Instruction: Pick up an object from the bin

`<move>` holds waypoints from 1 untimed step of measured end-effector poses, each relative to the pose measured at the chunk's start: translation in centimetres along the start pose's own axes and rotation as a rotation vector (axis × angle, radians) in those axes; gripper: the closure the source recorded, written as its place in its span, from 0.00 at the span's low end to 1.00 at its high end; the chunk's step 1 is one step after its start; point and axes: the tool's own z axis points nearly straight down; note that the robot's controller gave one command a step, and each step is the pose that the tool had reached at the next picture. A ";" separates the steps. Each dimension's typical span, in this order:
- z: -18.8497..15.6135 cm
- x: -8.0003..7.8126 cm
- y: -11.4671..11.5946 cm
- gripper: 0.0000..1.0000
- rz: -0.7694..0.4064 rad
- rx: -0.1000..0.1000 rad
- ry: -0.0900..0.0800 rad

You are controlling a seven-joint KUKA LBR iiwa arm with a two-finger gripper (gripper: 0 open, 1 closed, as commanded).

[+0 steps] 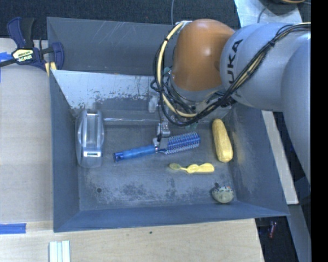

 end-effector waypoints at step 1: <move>-0.5 -0.2 -0.1 0.00 0.002 0.000 -0.008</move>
Offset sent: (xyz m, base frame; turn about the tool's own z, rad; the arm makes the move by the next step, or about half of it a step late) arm -0.0211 -0.0548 -0.0788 -0.2876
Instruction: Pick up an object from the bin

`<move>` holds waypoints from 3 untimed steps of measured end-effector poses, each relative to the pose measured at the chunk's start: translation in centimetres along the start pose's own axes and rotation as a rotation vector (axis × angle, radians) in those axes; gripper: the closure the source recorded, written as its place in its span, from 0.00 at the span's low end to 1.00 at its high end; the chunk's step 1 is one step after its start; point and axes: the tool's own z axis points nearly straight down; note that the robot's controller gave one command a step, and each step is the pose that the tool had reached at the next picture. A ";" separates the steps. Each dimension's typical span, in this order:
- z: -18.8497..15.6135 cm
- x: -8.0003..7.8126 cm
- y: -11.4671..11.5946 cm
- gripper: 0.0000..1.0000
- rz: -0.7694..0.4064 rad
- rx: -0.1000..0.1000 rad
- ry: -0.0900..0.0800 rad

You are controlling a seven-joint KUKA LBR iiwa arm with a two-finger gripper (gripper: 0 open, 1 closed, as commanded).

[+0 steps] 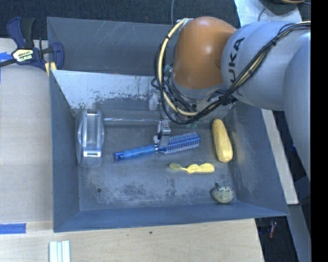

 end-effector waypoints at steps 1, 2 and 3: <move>5.3 1.3 -3.4 0.00 -0.198 -0.001 -0.006; 6.6 1.7 -4.8 0.00 -0.333 -0.001 0.001; 5.3 3.6 -6.7 0.00 -0.323 0.001 0.003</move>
Offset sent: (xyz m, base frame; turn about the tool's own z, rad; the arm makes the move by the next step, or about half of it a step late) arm -0.0176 -0.0515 -0.0509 -0.3873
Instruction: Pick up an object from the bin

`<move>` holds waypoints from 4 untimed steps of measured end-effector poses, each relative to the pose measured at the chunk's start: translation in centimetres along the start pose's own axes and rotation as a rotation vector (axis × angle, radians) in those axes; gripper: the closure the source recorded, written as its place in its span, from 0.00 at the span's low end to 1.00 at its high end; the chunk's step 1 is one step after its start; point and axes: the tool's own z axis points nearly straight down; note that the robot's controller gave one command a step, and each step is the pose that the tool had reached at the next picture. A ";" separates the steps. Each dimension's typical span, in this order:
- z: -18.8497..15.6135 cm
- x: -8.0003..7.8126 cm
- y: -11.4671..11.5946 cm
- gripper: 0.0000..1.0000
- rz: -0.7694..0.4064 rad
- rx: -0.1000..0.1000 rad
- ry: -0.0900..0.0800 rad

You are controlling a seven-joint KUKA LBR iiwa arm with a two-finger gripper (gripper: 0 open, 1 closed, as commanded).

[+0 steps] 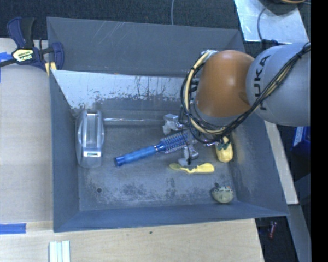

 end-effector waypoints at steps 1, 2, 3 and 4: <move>2.2 -1.0 -0.2 0.00 -0.078 0.000 -0.005; 3.1 -2.6 1.7 1.00 0.079 0.000 -0.007; 3.1 -2.6 1.7 1.00 0.079 0.000 -0.007; 2.6 -2.5 1.7 1.00 0.080 0.000 -0.007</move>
Offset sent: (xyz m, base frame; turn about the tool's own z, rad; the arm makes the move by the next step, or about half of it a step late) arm 0.0184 0.0250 -0.0308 0.0782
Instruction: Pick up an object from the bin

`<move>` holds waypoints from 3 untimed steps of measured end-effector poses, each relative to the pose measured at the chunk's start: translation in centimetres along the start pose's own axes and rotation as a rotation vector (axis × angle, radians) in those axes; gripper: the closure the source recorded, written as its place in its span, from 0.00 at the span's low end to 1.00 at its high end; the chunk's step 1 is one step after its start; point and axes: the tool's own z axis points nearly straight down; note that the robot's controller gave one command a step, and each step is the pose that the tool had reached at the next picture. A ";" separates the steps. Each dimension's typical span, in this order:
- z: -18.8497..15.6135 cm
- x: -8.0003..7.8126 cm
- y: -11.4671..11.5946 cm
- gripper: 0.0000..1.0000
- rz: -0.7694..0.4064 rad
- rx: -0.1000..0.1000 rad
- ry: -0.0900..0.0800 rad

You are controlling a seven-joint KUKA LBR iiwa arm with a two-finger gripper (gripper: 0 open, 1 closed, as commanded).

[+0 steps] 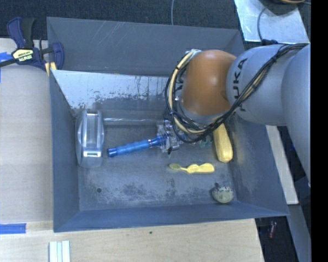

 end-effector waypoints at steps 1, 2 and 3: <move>-2.6 0.1 0.0 1.00 0.001 -0.001 0.005; -5.3 0.0 0.0 1.00 0.001 0.000 0.001; -7.5 -0.2 -0.1 1.00 0.002 0.002 -0.006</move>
Offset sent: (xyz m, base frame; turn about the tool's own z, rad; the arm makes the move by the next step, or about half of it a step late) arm -0.0013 -0.0003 0.0237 0.0001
